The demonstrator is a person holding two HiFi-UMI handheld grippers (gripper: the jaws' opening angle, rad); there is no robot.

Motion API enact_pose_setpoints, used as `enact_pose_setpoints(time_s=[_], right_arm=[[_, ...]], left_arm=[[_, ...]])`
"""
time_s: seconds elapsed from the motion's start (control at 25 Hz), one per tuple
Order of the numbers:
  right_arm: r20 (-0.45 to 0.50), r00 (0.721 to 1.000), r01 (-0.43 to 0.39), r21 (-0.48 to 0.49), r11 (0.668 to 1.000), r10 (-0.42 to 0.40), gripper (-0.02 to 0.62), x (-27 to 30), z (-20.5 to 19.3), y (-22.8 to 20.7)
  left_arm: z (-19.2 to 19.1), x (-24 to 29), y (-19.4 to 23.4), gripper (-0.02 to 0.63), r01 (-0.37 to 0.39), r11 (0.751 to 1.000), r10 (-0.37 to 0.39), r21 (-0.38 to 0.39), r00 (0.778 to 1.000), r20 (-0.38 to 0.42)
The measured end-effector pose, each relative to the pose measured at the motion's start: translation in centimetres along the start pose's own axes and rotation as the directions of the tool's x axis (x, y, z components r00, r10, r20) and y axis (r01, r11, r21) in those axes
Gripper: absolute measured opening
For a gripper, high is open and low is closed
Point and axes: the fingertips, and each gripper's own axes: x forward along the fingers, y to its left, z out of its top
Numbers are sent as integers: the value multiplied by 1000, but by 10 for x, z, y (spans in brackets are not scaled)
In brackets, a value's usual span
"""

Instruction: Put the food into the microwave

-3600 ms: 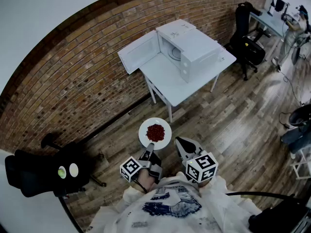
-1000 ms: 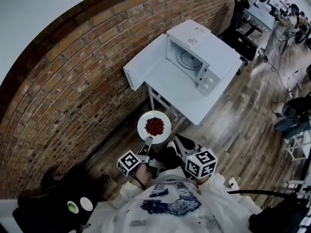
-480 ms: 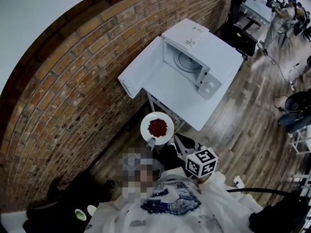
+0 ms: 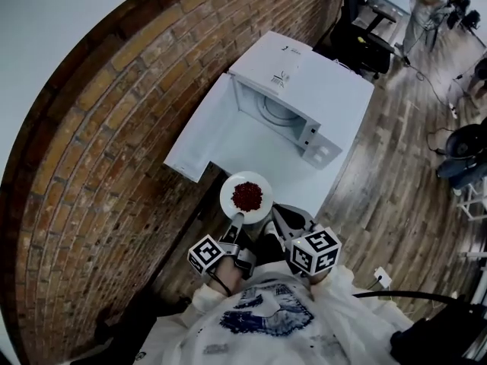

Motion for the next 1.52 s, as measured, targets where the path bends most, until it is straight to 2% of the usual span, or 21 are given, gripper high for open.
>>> enact_pose_setpoints(time_s=[0.48,0.8,1.16,1.52], right_arm=[[33,998,50,49,998,-52,14,37,60,-83],[72,992,96,83,992,-102,14,37,77,-118],[114,973,190,110,976,-202,14,34,95,-140],[126,947,278,137,951,-295,14,56,108,-144]], left_arm=[[23,107,-25,15,-30,999,32,27,998,-59],[27,149,-34,15,-39,998,43,41,994,-99],[42,194,-40,15,-34,997,45,65,984,-171],[58,229,-39,15,-29,996,50,80,960,-276]])
